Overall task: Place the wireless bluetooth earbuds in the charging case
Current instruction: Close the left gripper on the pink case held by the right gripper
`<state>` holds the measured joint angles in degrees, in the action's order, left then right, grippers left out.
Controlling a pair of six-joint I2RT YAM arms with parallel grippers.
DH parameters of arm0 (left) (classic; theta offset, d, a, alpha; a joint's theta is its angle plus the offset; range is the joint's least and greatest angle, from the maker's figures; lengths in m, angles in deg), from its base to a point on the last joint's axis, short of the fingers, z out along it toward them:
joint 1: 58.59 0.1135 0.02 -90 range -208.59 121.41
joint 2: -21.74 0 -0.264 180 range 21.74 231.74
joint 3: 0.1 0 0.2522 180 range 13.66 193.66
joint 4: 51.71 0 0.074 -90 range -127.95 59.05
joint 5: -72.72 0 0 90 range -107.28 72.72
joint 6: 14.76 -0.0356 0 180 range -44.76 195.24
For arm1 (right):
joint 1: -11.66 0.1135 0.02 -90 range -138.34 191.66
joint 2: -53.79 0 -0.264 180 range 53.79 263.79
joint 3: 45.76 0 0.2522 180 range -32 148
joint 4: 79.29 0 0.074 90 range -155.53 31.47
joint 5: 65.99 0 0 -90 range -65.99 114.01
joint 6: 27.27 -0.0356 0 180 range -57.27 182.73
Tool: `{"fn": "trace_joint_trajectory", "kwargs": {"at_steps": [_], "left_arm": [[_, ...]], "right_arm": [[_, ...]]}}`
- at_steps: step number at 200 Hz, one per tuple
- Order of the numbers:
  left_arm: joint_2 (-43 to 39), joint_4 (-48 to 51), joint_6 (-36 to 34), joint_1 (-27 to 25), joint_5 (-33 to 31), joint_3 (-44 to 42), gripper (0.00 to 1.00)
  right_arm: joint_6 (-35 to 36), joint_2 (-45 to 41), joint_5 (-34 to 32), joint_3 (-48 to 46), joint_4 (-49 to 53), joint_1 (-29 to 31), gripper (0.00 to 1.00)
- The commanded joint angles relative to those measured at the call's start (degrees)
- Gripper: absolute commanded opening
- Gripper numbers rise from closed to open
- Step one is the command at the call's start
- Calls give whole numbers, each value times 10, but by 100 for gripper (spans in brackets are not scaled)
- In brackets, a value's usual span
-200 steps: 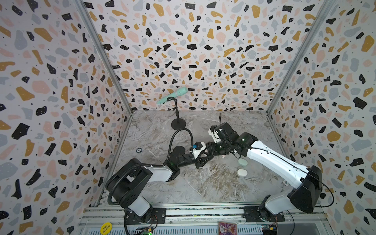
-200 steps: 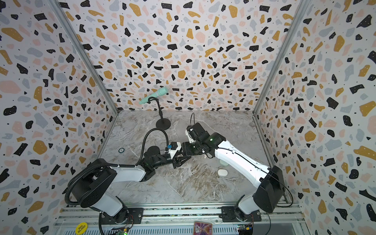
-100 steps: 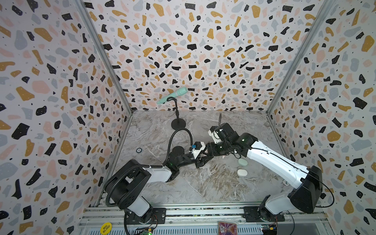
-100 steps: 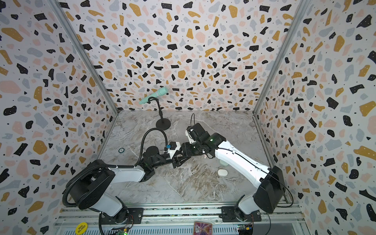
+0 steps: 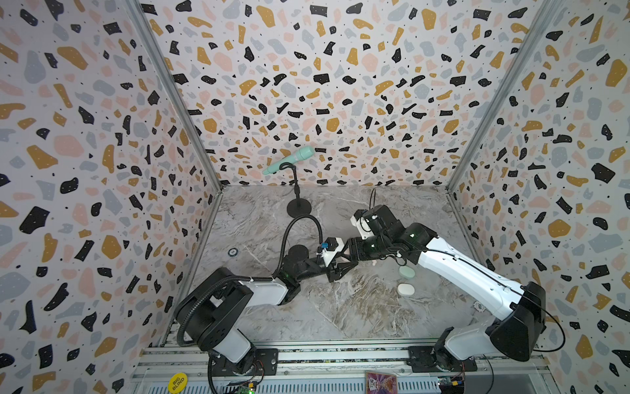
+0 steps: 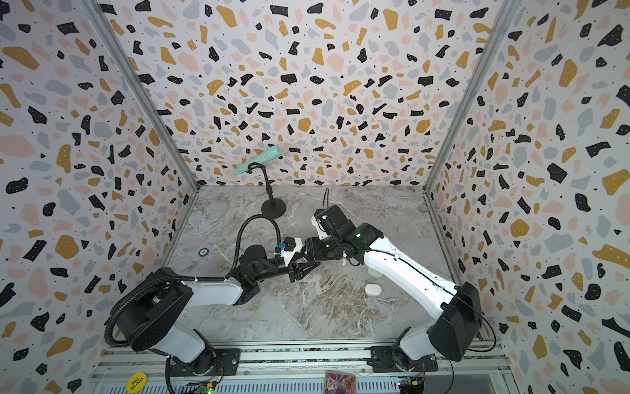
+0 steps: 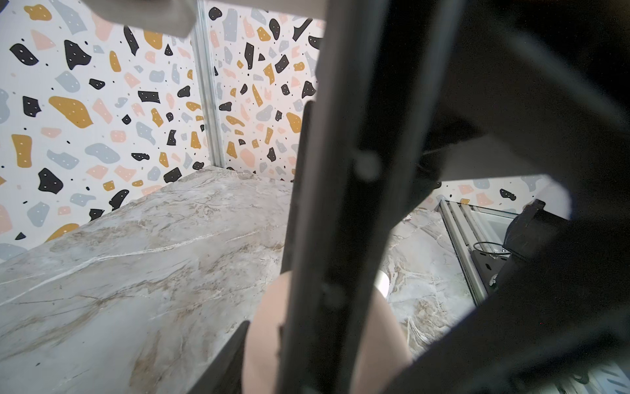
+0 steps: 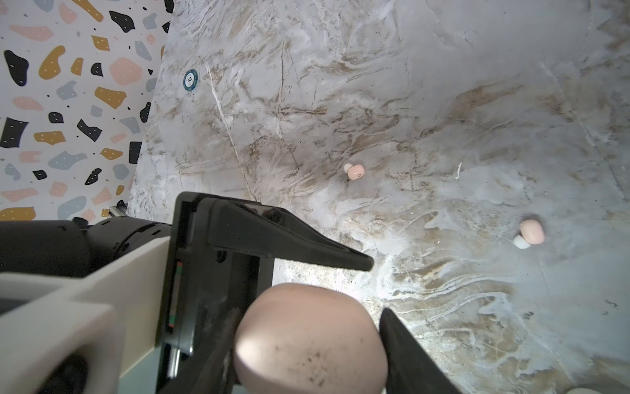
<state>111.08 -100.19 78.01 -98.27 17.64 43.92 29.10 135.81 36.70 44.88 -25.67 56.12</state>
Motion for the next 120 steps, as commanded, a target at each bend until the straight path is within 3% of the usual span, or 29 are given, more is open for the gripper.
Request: {"fn": "trace_joint_trajectory", "kwargs": {"at_steps": [1,120], "left_arm": [[-9,-43,2,-3,7,-3,55],[-15,-43,1,-2,3,-4,53]], "right_arm": [[-6,-17,7,-3,-2,-2,61],[-3,-13,10,-8,2,-1,61]]}}
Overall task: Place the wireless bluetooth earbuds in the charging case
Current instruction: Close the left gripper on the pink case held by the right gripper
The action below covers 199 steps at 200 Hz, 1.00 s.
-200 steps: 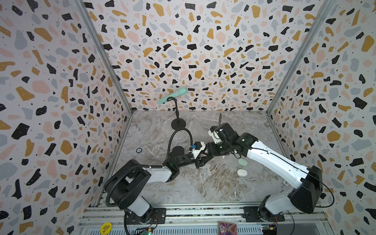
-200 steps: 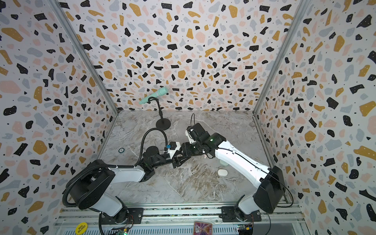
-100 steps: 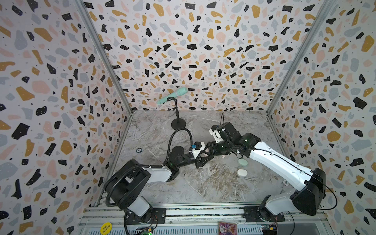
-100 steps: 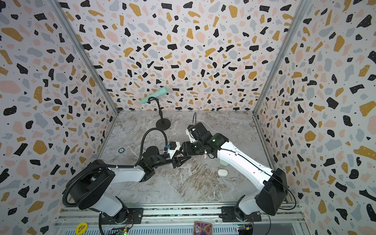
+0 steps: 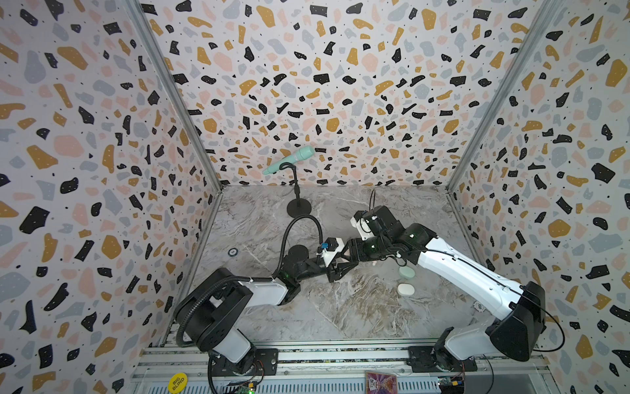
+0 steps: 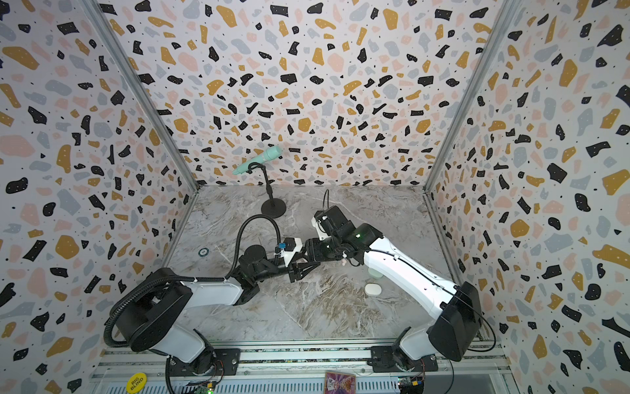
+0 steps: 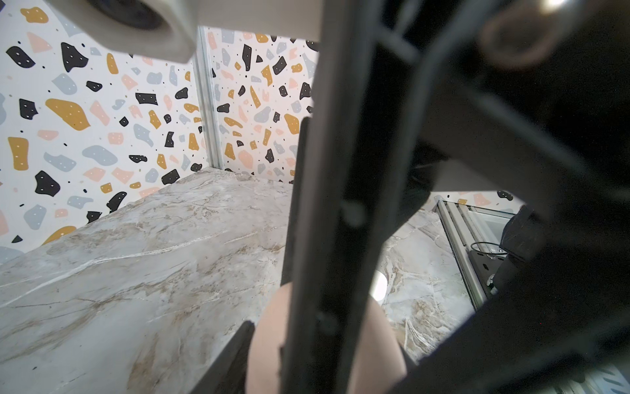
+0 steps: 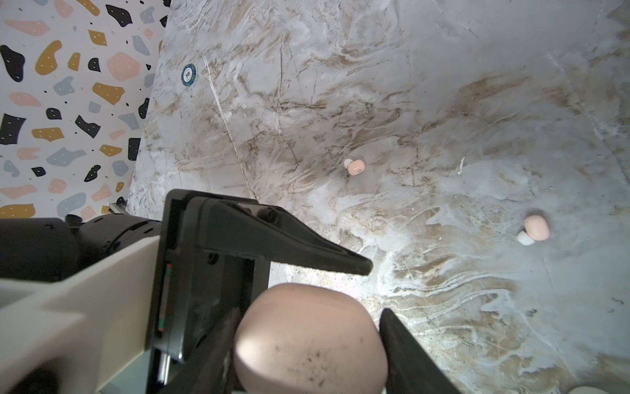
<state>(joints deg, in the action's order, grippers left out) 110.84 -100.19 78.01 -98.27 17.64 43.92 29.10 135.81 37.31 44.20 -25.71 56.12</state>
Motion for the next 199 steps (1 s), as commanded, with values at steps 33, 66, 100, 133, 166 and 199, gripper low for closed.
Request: {"fn": "trace_joint_trajectory", "kwargs": {"at_steps": [33,66,100,133,166,199], "left_arm": [[-13,-39,0,-2,4,-3,52],[-13,-39,0,-2,4,-2,49],[-14,-35,-2,-2,6,0,45],[-16,-34,-4,-2,6,1,43],[-16,-34,-3,-2,7,1,42],[-15,-34,-4,-2,8,0,41]], "right_arm": [[-3,-11,5,-2,5,-1,61],[-1,-7,7,-1,7,1,61],[0,-5,6,2,11,1,61],[2,0,9,2,17,2,62],[4,1,7,5,22,2,63],[5,1,4,11,29,1,66]]}}
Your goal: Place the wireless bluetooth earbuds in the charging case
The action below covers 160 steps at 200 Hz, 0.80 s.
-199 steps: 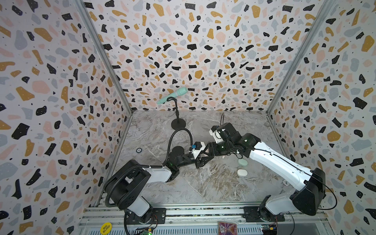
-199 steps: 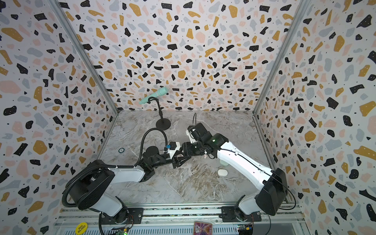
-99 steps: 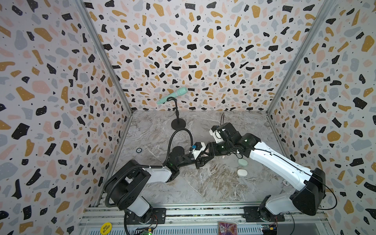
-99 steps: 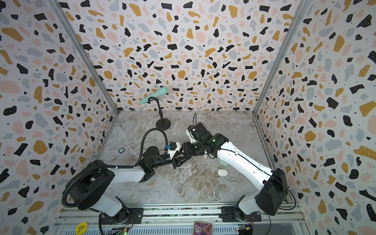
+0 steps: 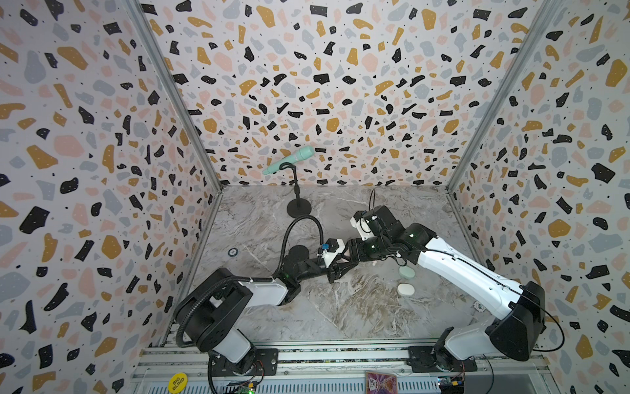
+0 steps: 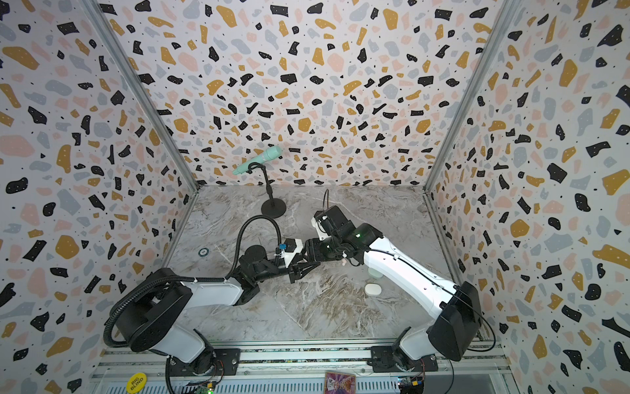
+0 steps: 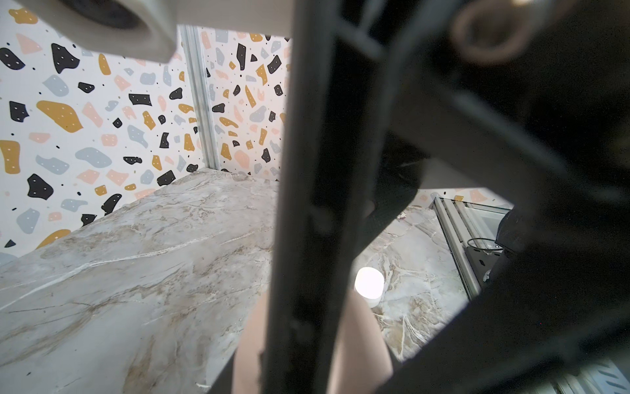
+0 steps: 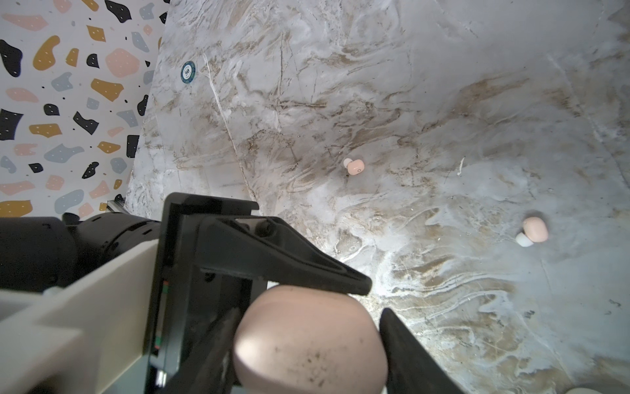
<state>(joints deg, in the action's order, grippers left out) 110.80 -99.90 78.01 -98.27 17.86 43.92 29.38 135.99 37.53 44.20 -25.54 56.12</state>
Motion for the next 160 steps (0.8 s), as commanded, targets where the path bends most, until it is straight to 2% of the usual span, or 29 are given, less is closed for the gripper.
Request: {"fn": "trace_joint_trajectory", "kwargs": {"at_steps": [1,42,74,100,135,160], "left_arm": [[-14,-37,-4,-2,6,0,41],[-9,-49,7,-2,8,-7,41],[6,-107,52,-2,16,-27,41],[15,-144,78,-2,24,-43,41],[12,-162,102,-3,40,-55,41],[7,-172,116,-3,52,-62,41]], "right_arm": [[3,-1,2,11,27,1,66],[5,-11,-2,23,33,-2,77],[16,-30,-3,34,46,-12,85],[43,-57,7,33,47,-27,88],[150,-85,45,33,46,-36,90],[246,-108,10,14,48,-17,90]]}}
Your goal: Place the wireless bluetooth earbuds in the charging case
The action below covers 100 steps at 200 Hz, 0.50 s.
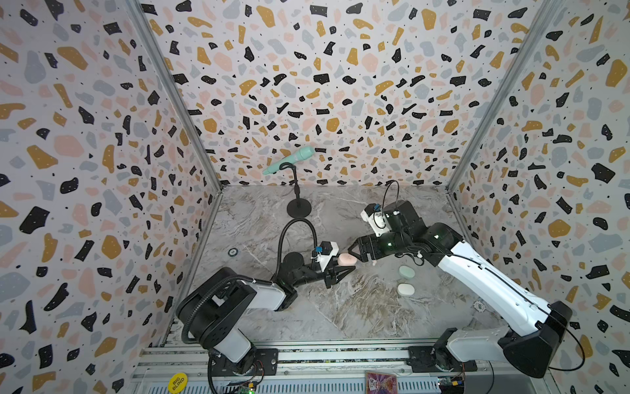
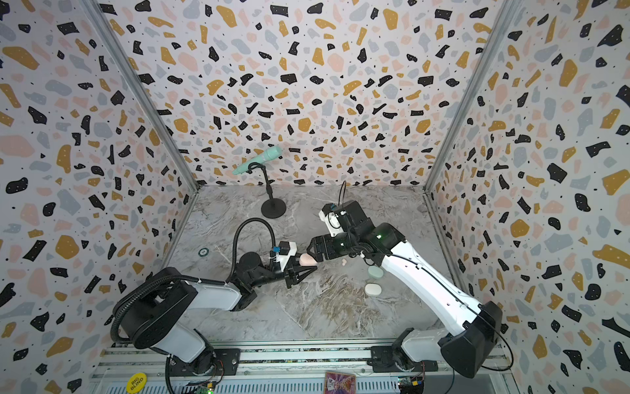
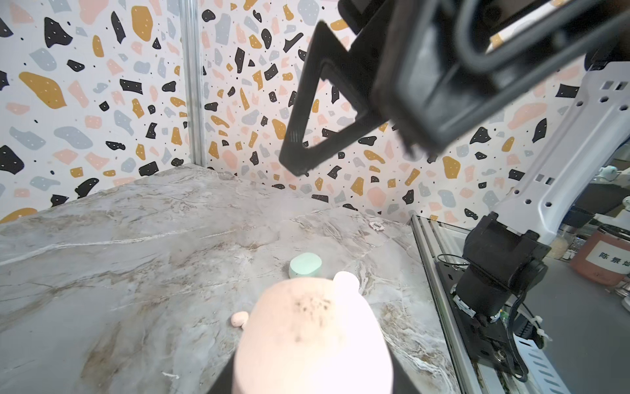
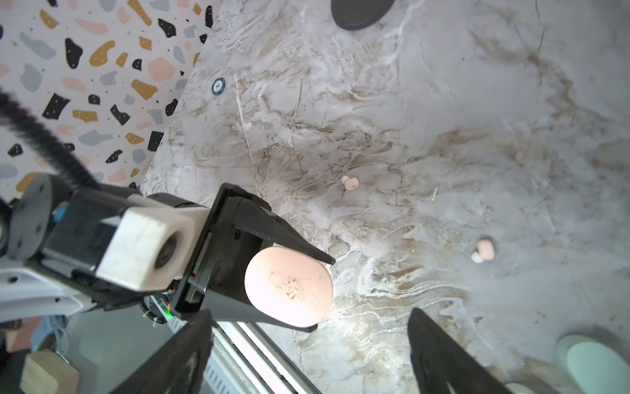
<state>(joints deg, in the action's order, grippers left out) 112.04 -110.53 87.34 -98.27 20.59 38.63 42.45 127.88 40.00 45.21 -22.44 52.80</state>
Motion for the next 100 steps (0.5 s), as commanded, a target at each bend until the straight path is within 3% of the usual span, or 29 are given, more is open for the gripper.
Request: {"fn": "trace_joint_trajectory", "kwargs": {"at_steps": [1,56,100], "left_arm": [[-6,-66,22,-3,25,-10,41],[-21,-56,23,-4,29,-14,42],[-35,-37,17,-4,33,-8,42]], "right_arm": [[120,-28,-16,3,16,17,90],[233,-38,-41,-48,-7,51,90],[255,-30,-71,-65,-30,75,88]]}}
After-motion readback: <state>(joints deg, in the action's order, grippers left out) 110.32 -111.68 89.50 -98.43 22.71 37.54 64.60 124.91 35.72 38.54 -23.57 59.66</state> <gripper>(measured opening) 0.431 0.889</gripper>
